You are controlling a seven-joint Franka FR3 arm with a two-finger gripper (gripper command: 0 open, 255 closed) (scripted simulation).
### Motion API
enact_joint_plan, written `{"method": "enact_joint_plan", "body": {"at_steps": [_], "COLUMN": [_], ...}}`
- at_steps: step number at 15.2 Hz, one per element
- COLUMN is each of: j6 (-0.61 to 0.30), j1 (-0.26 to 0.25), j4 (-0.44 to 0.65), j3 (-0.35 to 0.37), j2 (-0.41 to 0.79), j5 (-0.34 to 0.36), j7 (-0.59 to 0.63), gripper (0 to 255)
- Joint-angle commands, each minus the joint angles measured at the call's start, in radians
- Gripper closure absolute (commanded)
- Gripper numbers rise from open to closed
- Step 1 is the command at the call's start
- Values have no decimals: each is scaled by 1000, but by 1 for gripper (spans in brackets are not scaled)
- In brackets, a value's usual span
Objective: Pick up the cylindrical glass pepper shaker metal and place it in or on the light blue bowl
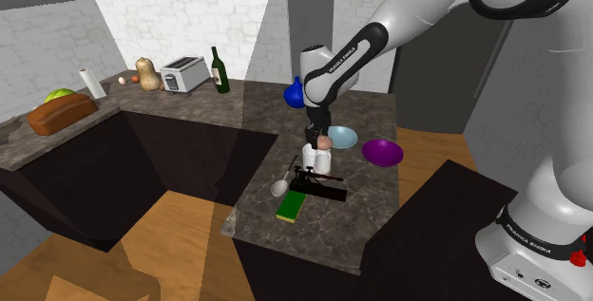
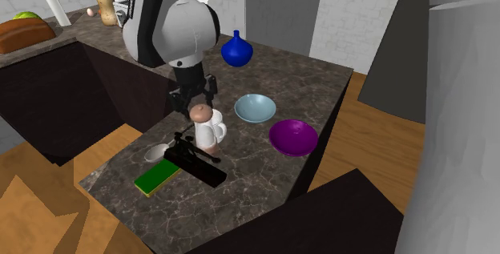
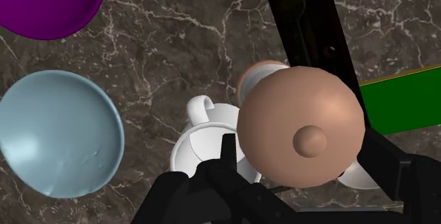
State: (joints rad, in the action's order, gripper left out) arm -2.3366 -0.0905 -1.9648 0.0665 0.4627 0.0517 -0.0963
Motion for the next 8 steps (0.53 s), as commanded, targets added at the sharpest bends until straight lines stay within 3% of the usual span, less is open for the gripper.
{"method": "enact_joint_plan", "body": {"at_steps": [1,8], "j6": [21,95], "j1": [0,3], "j4": [2,13], "j3": [1,5], "j2": [-19,-82], "j5": [-2,-9], "j7": [-1,-6], "gripper": [255,255]}}
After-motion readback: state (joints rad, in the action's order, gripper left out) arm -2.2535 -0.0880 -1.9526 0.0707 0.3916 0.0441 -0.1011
